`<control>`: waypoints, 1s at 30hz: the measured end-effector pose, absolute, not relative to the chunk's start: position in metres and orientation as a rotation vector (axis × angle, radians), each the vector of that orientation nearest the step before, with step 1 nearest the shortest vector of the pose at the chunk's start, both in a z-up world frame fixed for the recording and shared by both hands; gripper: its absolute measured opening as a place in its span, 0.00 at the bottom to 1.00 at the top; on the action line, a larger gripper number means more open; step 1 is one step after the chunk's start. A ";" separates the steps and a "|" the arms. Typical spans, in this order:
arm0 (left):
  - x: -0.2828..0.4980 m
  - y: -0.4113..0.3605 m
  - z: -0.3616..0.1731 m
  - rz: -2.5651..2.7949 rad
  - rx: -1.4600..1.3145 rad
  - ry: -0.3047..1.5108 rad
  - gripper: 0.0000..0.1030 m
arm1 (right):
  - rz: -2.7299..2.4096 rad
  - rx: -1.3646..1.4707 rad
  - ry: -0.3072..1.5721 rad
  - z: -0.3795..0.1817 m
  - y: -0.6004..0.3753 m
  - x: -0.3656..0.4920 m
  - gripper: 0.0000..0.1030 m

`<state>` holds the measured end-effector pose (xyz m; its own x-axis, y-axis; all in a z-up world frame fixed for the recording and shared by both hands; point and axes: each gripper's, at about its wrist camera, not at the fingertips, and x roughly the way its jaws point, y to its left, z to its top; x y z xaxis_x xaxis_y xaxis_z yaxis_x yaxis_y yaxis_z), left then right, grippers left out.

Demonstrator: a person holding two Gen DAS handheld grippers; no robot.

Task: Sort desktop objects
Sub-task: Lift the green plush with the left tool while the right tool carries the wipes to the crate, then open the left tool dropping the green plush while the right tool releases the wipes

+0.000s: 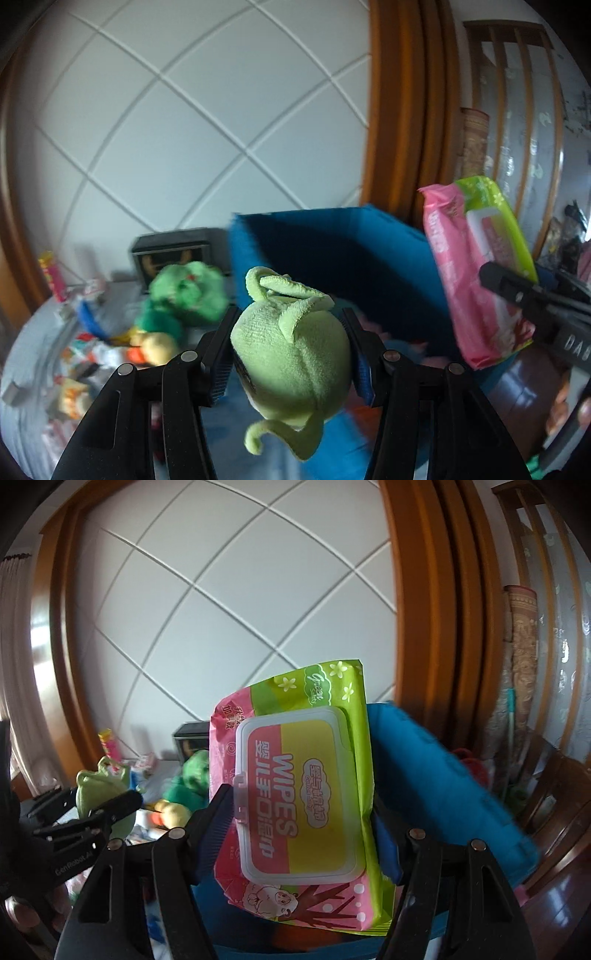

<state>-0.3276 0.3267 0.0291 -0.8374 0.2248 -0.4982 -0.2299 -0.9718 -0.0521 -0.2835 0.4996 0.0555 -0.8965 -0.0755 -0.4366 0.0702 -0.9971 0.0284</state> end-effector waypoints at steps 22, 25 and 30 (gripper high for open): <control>-0.397 0.490 -0.011 2.728 -0.963 0.156 0.51 | -2.976 0.921 -0.100 -0.005 0.677 -0.348 0.66; -0.402 0.487 -0.009 2.742 -0.955 0.158 0.53 | -2.976 0.910 -0.092 -0.004 0.678 -0.354 0.66; -0.415 0.484 0.001 2.806 -0.924 0.163 0.70 | -2.987 0.886 -0.070 0.003 0.674 -0.373 0.66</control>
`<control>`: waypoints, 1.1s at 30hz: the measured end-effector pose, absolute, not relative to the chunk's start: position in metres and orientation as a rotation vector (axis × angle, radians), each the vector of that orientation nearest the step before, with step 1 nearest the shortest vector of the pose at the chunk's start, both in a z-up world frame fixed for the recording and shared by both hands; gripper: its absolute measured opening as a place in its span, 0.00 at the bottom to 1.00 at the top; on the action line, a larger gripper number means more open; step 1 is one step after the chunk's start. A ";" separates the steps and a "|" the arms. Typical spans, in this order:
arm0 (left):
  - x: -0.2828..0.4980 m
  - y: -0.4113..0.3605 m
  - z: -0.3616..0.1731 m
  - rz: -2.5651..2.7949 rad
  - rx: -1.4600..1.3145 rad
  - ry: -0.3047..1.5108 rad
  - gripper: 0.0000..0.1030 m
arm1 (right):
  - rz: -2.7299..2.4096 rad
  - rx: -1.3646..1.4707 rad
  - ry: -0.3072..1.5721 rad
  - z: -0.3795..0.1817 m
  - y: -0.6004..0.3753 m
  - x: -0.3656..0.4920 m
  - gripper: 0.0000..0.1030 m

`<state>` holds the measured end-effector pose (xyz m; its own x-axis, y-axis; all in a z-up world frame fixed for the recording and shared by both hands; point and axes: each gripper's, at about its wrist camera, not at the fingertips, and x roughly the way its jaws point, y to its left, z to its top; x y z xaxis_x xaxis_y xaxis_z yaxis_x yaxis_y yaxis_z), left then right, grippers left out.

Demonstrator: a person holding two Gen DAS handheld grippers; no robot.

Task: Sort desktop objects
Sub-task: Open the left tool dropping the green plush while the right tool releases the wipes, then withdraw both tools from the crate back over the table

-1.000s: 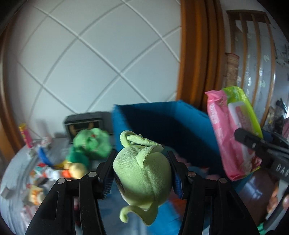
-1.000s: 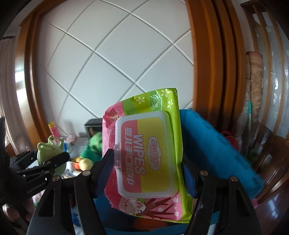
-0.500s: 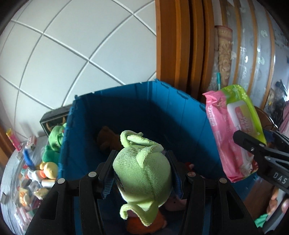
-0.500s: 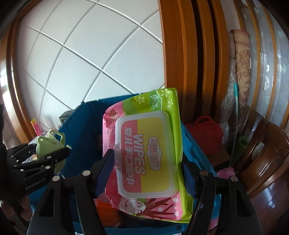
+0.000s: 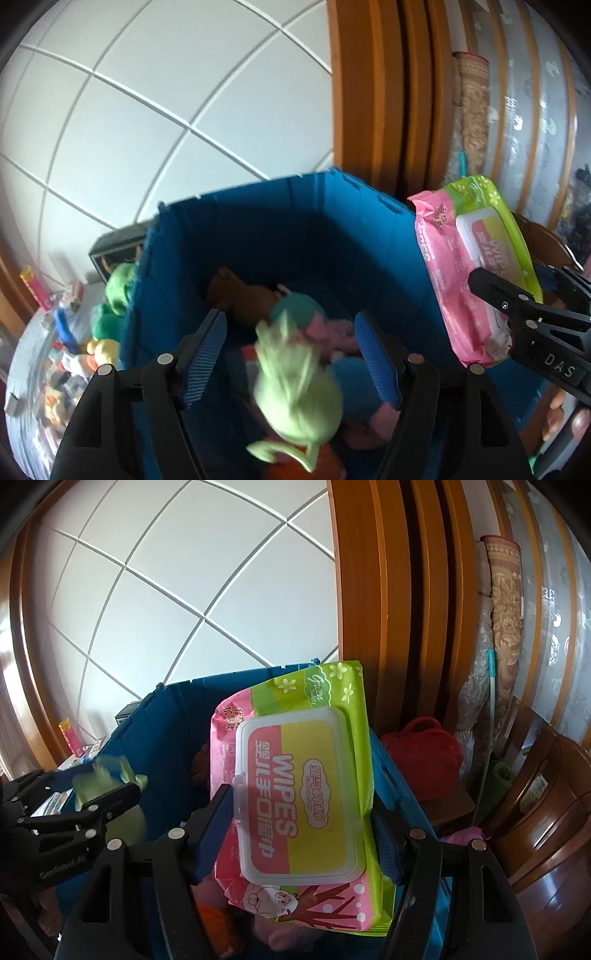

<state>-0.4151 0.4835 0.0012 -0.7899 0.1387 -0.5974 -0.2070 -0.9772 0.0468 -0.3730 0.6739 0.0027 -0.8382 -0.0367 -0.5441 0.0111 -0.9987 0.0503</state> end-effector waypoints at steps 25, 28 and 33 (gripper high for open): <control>-0.398 0.463 0.006 2.817 -0.942 0.117 0.91 | -3.054 0.782 0.051 0.035 0.652 -0.374 0.98; -0.392 0.462 0.007 2.814 -0.935 0.112 0.93 | -3.055 0.789 0.064 0.033 0.650 -0.366 0.98; -0.378 0.458 0.010 2.824 -0.909 0.107 0.99 | -3.061 0.805 0.064 0.031 0.647 -0.353 0.98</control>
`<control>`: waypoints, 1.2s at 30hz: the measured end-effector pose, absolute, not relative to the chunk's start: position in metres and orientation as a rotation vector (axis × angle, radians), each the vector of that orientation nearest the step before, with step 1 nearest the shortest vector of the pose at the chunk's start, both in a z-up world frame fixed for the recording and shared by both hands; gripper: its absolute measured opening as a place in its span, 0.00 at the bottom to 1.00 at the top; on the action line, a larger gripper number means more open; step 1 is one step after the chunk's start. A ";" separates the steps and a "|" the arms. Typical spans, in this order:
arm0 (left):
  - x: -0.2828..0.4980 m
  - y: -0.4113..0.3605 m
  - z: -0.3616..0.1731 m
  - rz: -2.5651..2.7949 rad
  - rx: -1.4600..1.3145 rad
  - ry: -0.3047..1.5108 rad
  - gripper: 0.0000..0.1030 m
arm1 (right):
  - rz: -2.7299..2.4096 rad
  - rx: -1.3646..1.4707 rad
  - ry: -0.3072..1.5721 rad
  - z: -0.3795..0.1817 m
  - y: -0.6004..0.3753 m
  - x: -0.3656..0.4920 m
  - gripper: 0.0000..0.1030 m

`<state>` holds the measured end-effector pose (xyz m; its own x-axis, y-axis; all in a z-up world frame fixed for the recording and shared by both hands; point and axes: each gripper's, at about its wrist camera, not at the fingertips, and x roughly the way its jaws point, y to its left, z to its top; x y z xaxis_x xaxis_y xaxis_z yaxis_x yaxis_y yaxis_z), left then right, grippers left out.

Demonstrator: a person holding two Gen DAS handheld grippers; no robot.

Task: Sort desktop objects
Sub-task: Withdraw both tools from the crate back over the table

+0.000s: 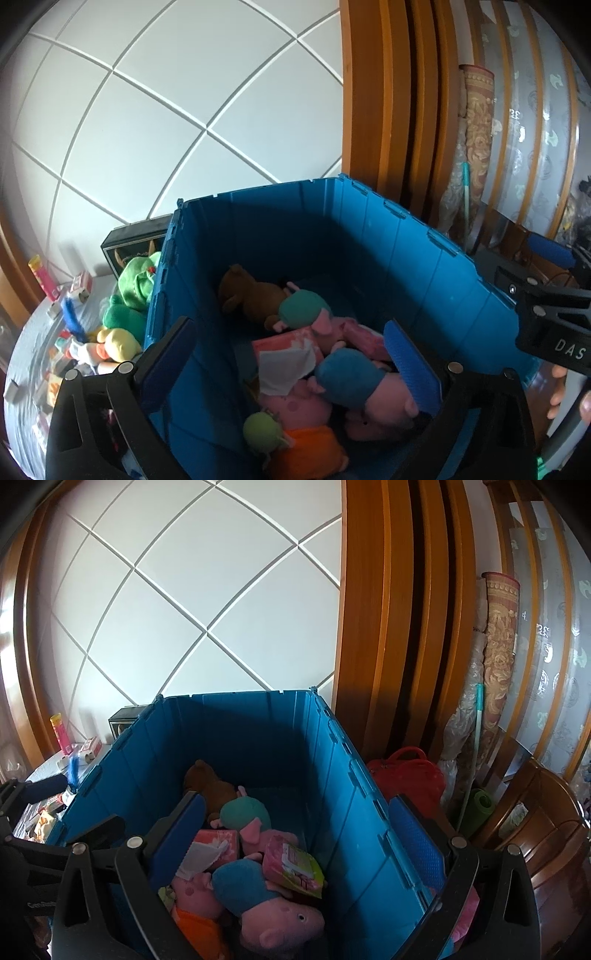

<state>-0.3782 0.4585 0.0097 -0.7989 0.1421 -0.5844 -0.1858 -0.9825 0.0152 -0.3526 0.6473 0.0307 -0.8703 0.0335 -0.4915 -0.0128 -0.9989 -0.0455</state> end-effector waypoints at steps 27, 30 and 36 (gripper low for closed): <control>-0.263 0.308 0.008 3.023 -0.910 -0.016 0.99 | 3.183 -0.756 -0.008 0.022 0.522 -0.240 1.00; -0.240 0.268 0.006 3.048 -0.909 0.015 0.99 | 3.177 -0.752 0.010 0.020 0.489 -0.222 1.00; -0.202 0.189 -0.011 3.047 -0.993 0.037 0.99 | 3.164 -0.781 0.035 0.009 0.417 -0.187 1.00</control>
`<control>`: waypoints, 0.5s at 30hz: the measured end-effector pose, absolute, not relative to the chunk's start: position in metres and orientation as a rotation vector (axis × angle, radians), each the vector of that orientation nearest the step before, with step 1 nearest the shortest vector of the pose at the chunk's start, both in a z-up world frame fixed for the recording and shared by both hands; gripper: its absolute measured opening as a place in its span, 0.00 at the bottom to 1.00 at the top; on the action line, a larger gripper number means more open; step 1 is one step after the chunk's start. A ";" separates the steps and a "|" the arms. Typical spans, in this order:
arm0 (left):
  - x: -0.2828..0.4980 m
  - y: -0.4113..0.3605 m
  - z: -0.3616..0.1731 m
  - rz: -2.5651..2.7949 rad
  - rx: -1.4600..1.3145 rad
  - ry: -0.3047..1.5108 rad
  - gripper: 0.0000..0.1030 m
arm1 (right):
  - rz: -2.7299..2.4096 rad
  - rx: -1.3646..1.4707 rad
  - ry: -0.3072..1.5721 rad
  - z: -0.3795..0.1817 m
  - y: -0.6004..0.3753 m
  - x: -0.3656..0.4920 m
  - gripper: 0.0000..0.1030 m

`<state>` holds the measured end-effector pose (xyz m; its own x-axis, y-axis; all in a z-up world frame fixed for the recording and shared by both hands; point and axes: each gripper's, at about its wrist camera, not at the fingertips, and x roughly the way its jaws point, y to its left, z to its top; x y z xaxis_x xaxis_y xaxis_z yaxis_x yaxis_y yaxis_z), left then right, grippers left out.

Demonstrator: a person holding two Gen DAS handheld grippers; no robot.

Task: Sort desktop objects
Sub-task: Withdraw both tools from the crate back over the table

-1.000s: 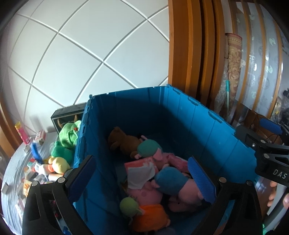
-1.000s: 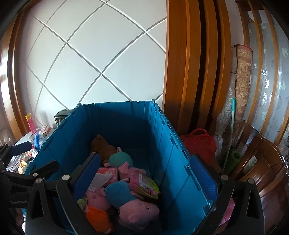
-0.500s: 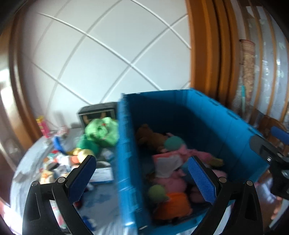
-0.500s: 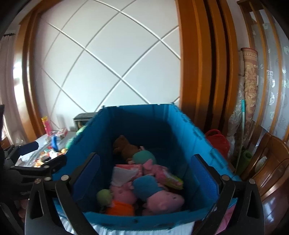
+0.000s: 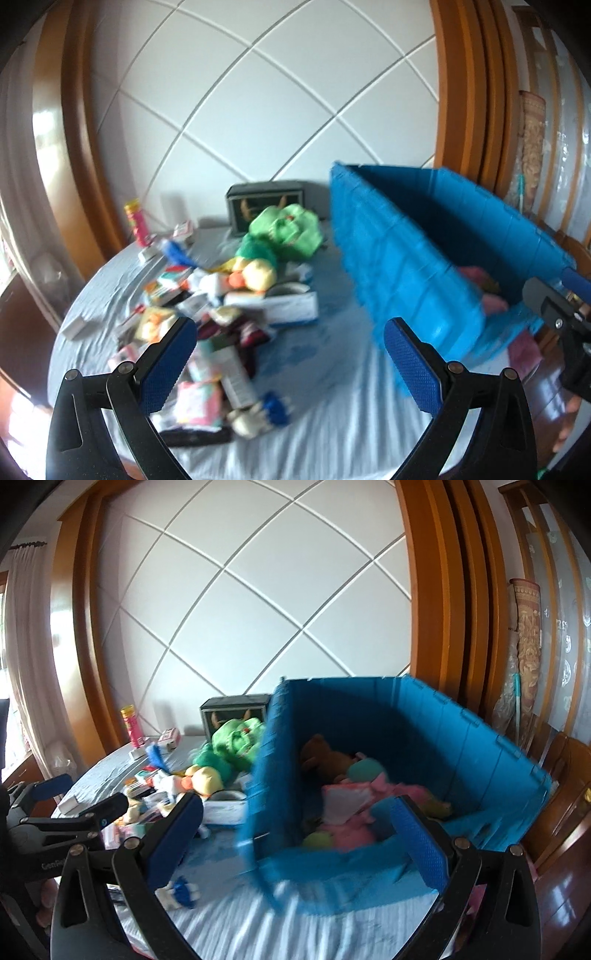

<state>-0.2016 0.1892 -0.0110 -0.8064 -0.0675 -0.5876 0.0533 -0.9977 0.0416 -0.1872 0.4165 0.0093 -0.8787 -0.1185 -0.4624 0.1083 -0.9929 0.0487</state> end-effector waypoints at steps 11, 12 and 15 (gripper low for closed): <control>-0.155 0.098 -0.029 -2.905 1.034 -0.049 0.99 | -2.920 0.792 0.010 -0.013 0.301 -0.131 1.00; -0.152 0.095 -0.028 -2.911 1.030 -0.045 0.99 | -2.926 0.788 0.013 -0.012 0.299 -0.127 1.00; -0.142 0.094 -0.024 -2.942 1.014 -0.041 0.99 | -2.943 0.775 0.017 -0.009 0.295 -0.117 1.00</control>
<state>-0.1422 0.0945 -0.0239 -0.7873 -0.0367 -0.6154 0.0194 -0.9992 0.0348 -0.1169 0.2945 -0.0090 -0.8659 -0.0923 -0.4917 0.0979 -0.9951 0.0143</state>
